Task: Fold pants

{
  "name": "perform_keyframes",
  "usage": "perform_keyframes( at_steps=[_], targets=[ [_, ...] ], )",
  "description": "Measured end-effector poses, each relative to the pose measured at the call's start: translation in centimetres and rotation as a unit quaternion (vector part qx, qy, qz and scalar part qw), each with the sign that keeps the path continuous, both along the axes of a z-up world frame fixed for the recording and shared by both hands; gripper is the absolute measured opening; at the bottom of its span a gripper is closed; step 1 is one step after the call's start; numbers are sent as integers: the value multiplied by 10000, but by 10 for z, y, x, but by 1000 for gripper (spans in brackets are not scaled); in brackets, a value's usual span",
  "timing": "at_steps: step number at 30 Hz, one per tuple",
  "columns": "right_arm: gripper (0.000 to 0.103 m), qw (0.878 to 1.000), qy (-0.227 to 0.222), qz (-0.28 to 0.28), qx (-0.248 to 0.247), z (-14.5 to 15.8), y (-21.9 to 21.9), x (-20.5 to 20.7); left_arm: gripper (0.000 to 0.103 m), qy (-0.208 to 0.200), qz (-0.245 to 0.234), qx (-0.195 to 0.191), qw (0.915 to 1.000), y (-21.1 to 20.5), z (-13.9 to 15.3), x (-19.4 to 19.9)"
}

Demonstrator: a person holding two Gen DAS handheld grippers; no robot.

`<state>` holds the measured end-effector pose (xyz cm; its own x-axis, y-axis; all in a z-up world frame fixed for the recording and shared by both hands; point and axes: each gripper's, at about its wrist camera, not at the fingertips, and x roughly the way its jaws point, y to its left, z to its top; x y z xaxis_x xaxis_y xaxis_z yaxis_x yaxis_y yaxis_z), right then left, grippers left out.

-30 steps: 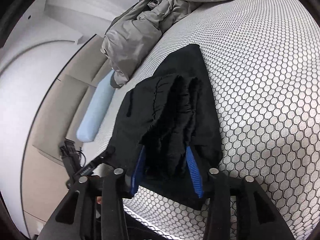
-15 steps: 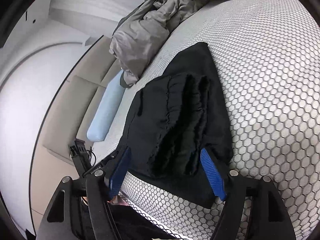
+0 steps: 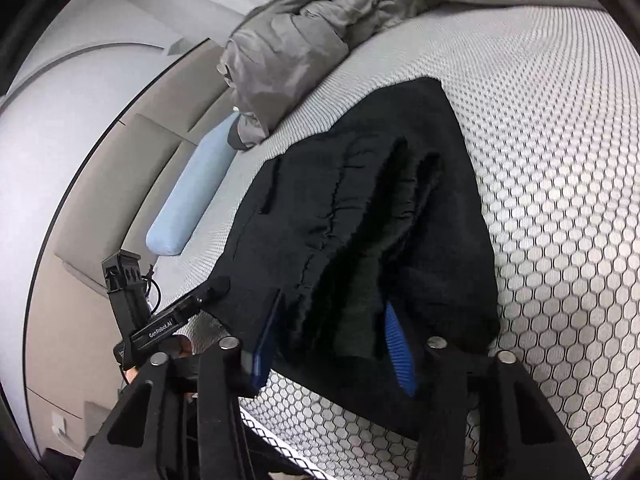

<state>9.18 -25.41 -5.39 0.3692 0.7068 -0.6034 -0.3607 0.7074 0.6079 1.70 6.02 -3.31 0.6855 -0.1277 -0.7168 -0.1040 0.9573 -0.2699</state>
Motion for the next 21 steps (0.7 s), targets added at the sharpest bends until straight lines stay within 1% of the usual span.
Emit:
perform_keyframes(
  at_steps=[1,2,3,4,6,8,9,10,11,12,13,14,15,16,17,18,19,21],
  targets=[
    [27,9999,-56,-68,-77,0,-2,-1,85,5,2,-14,10000,0,0,0],
    [23,9999,-65,-75,-70,0,-2,-1,85,9,5,-18,10000,0,0,0],
    [17,9999,-87,-52,-21,0,-2,-1,85,5,6,-20,10000,-1,0,0],
    [13,9997,-208,-43,70,5,-3,-4,85,-4,6,-23,10000,-1,1,0],
    [10,9990,-366,34,247,15,-3,-12,85,-24,-2,-45,10000,-1,1,-1],
    [10,9967,-628,189,483,33,-2,-26,85,-68,-19,-96,9999,0,3,-2],
    [10,9957,-748,209,496,41,1,-31,85,-93,-28,-132,9999,2,3,-2],
    [10,9951,-855,243,430,46,2,-38,85,-94,-26,-143,9999,3,3,-2],
    [10,9953,-882,244,326,46,1,-41,85,-80,-21,-141,9999,4,3,-2],
    [10,9961,-860,180,120,41,2,-41,85,-38,-35,-125,9999,4,2,-1],
    [10,9966,-804,82,-150,33,3,-38,85,3,-74,-118,9999,3,0,0],
    [10,9955,-739,-83,-595,22,6,-33,85,38,-122,-112,9999,2,-1,1],
    [12,9928,-612,-196,-1011,9,10,-27,85,47,-159,-41,9999,0,-1,2],
    [17,9908,-562,-228,-1209,3,12,-25,85,14,-180,38,9998,-3,1,2],
    [19,9901,-583,-254,-1253,4,13,-25,85,-40,-209,101,9997,-4,2,0],
    [30,9897,-669,-263,-1238,9,14,-27,85,-126,-261,157,9995,-7,4,-2],
    [44,9868,-984,-343,-1238,21,13,-33,86,-227,-323,212,9990,-9,7,-4],
    [55,9766,-1632,-626,-1255,38,10,-45,86,-388,-414,356,9978,-14,11,-9]
  ],
)
